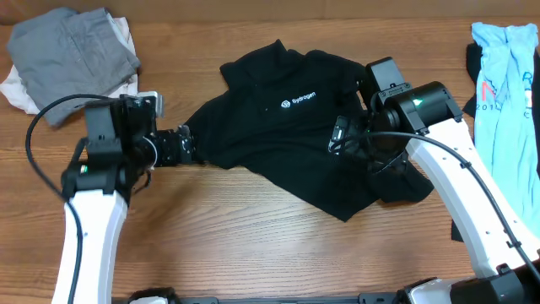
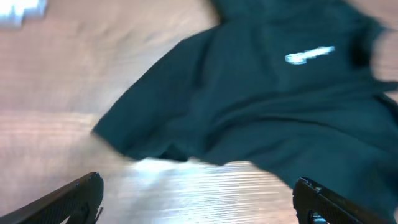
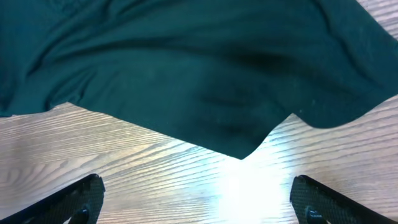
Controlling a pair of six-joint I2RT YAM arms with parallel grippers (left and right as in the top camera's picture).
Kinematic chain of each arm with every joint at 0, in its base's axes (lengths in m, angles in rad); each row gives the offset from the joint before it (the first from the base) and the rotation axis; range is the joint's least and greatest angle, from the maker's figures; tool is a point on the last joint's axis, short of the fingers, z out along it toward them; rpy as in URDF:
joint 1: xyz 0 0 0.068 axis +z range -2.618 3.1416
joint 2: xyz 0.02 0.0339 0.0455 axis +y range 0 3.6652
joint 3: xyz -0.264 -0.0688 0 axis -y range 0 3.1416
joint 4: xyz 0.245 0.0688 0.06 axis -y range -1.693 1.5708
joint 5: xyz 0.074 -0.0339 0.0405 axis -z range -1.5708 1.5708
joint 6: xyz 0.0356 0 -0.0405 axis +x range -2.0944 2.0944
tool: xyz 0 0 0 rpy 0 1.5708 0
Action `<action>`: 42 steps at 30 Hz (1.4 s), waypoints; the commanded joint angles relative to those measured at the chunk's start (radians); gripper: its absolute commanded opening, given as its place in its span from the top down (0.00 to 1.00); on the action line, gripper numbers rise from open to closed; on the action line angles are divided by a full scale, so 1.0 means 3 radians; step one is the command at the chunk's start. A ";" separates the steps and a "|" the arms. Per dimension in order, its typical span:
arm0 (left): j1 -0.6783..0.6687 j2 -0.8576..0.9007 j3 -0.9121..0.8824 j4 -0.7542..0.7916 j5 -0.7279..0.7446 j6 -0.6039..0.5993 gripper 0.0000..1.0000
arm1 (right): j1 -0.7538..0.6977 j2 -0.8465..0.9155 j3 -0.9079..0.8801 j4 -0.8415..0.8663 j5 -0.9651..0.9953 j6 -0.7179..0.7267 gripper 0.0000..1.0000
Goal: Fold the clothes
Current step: 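Grasp the polo's left edge with left gripper, right edge with right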
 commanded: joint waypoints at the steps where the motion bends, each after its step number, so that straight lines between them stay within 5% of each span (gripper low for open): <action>1: 0.0165 0.0318 0.0072 0.0014 -0.0191 -0.0581 0.00 | 0.0011 -0.0045 -0.0014 -0.0009 0.0011 0.0131 0.00; 22: 0.0300 0.1456 0.0072 0.0445 -0.0945 -0.0674 0.05 | 0.0011 -0.0045 -0.0014 0.0043 -0.0165 0.0153 0.00; 36: 0.0299 0.1666 0.0072 0.0825 -0.0951 -0.0514 0.15 | 0.0011 -0.0045 -0.0014 0.0107 -0.0674 0.0151 0.00; 42: 0.0299 0.1884 0.0072 0.0918 -0.0768 -0.0440 0.07 | 0.0011 -0.0045 -0.0014 0.0108 -0.0678 0.0151 0.00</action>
